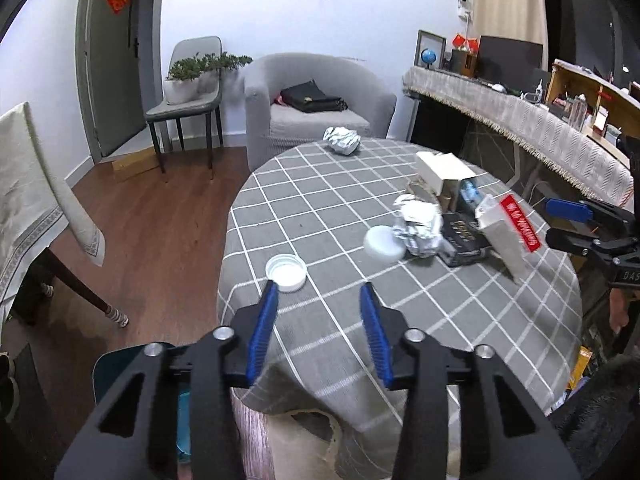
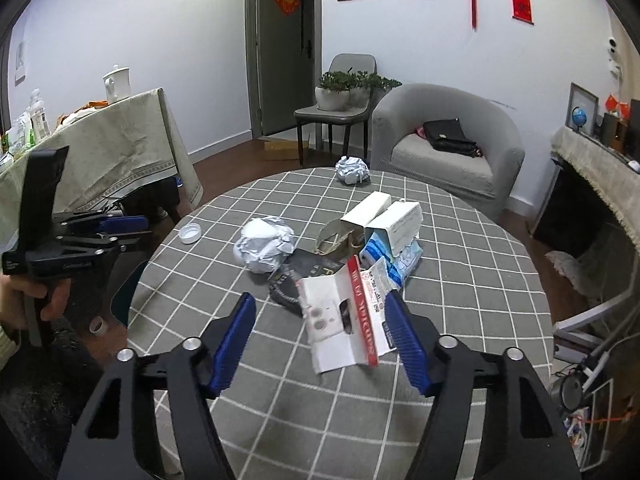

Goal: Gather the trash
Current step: 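Grasp the white plastic lid with the left tool while the right tool grasps the white-and-red box, then carry the lid to the teal bin and open the left tool to drop it, then lower the white-and-red box into the teal bin and open the right tool, then return both tools to the table and grasp the crumpled paper ball with the left tool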

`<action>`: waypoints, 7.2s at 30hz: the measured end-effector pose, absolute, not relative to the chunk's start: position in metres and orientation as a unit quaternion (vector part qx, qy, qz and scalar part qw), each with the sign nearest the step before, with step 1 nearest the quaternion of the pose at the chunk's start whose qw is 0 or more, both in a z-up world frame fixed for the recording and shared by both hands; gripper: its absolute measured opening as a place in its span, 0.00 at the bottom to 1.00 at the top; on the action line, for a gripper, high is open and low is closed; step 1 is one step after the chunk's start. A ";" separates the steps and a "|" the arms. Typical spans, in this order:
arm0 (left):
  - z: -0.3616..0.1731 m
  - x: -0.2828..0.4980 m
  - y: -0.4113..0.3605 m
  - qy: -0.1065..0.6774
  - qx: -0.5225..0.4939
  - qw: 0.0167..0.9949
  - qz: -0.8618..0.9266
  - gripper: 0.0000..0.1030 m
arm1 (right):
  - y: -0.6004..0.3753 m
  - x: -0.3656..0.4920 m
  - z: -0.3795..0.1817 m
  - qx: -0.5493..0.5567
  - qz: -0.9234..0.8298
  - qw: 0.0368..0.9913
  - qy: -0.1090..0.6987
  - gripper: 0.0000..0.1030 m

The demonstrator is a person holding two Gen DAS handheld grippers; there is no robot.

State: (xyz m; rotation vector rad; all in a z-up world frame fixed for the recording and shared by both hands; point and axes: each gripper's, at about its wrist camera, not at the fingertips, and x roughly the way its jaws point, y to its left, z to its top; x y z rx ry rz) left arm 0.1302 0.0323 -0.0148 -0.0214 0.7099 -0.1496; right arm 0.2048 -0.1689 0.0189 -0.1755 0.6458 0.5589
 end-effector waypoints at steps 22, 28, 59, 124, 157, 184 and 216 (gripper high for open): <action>-0.044 0.180 0.048 0.380 -0.017 0.922 -0.074 0.32 | -0.173 0.256 -0.008 -0.080 0.294 0.881 0.361 0.18; -0.045 0.181 0.039 0.380 0.001 0.922 -0.074 0.32 | -0.165 0.261 -0.015 -0.089 0.288 0.876 0.377 0.07; -0.029 0.130 0.149 0.365 -0.080 0.927 0.019 0.32 | -0.054 0.239 0.056 -0.066 0.363 0.881 0.295 0.02; -0.134 0.060 0.335 0.487 -0.137 0.850 0.147 0.45 | 0.261 0.240 -0.085 -0.113 0.453 0.754 0.462 0.02; -0.035 0.048 0.308 0.373 -0.134 0.909 0.127 0.36 | 0.286 0.230 -0.206 -0.171 0.431 0.703 0.539 0.54; 0.023 0.065 0.258 0.292 -0.143 0.939 0.113 0.50 | 0.173 0.221 -0.026 -0.123 0.451 0.787 0.402 0.54; 0.009 0.169 0.043 0.299 -0.116 0.943 -0.088 0.64 | -0.095 0.246 0.009 -0.095 0.248 0.901 0.342 0.71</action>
